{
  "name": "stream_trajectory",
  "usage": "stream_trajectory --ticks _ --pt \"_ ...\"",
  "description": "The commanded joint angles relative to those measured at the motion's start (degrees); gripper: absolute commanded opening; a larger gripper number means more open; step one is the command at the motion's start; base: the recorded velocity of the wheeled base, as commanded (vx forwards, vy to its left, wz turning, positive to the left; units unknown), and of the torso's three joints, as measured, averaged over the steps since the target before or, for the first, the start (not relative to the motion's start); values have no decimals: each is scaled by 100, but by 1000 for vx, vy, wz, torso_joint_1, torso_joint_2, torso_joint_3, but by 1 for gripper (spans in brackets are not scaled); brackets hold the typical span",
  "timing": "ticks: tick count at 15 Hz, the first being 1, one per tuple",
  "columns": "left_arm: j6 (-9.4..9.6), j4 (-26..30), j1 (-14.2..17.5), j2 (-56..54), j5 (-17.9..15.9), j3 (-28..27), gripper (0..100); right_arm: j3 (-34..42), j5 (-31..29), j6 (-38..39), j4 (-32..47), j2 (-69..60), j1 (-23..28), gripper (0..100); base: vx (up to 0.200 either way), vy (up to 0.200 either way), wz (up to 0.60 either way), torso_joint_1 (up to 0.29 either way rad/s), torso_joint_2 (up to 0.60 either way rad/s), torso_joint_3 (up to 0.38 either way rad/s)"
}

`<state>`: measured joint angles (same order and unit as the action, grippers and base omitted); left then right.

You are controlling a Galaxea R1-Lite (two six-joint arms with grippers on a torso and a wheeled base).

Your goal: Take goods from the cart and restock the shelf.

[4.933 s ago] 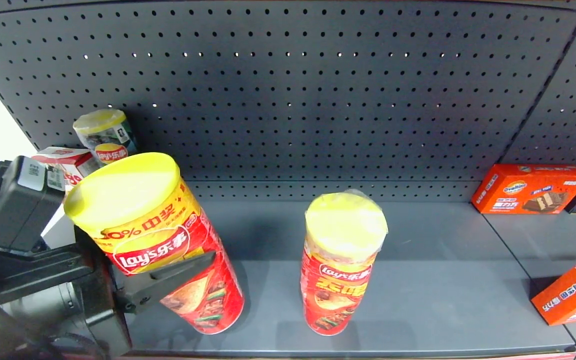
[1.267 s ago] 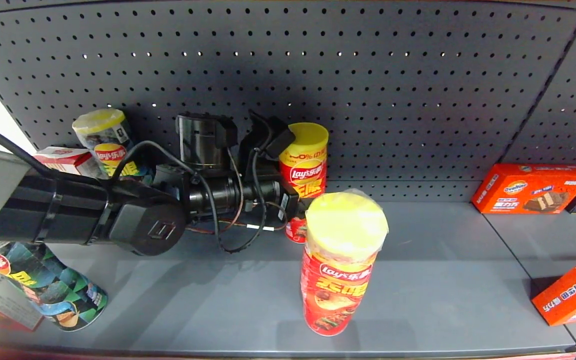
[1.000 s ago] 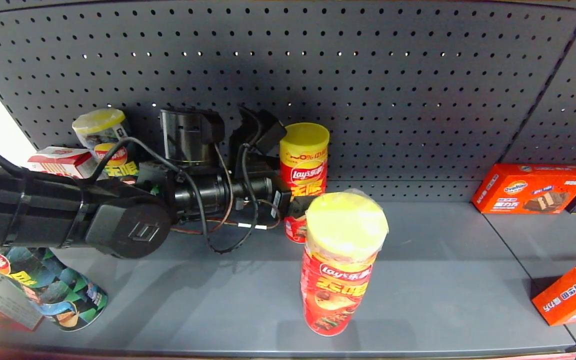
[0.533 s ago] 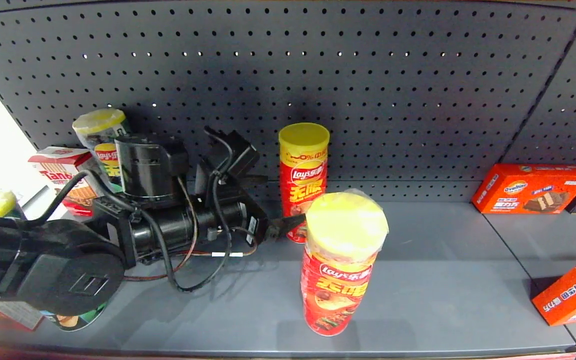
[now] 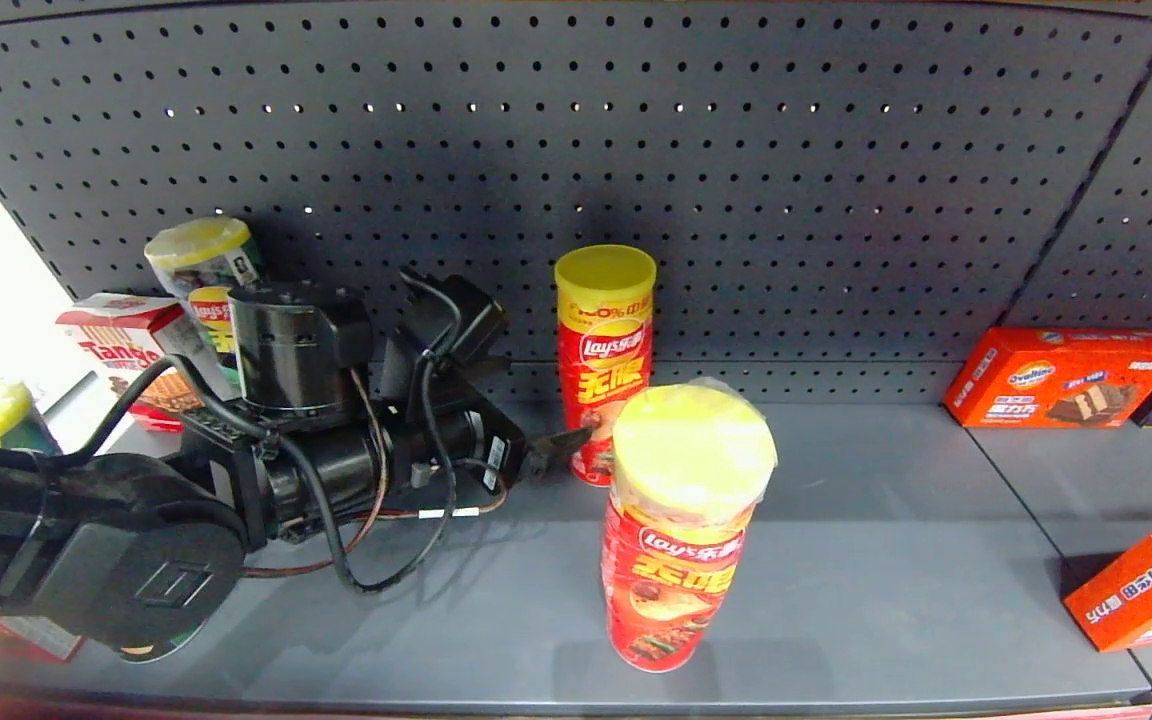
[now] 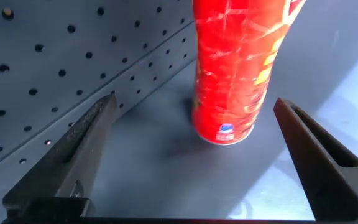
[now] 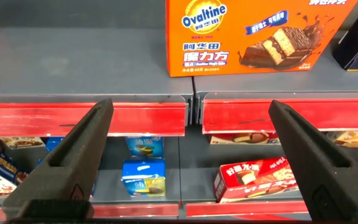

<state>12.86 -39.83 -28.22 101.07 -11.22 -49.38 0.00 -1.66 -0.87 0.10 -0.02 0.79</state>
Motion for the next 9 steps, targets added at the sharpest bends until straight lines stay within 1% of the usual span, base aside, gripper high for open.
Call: stream_trajectory --ticks 1,5,9 --pt "-3 1 10 97 49 -19 100 0 -1 -1 -1 2 0 100 0 0 0 0 0 0" --pt "-3 1 89 202 111 -177 100 0 -1 7 -1 2 0 100 0 0 0 0 0 0" --pt "-12 -8 124 238 128 -177 100 0 -1 -1 -1 2 0 100 0 0 0 0 0 0"
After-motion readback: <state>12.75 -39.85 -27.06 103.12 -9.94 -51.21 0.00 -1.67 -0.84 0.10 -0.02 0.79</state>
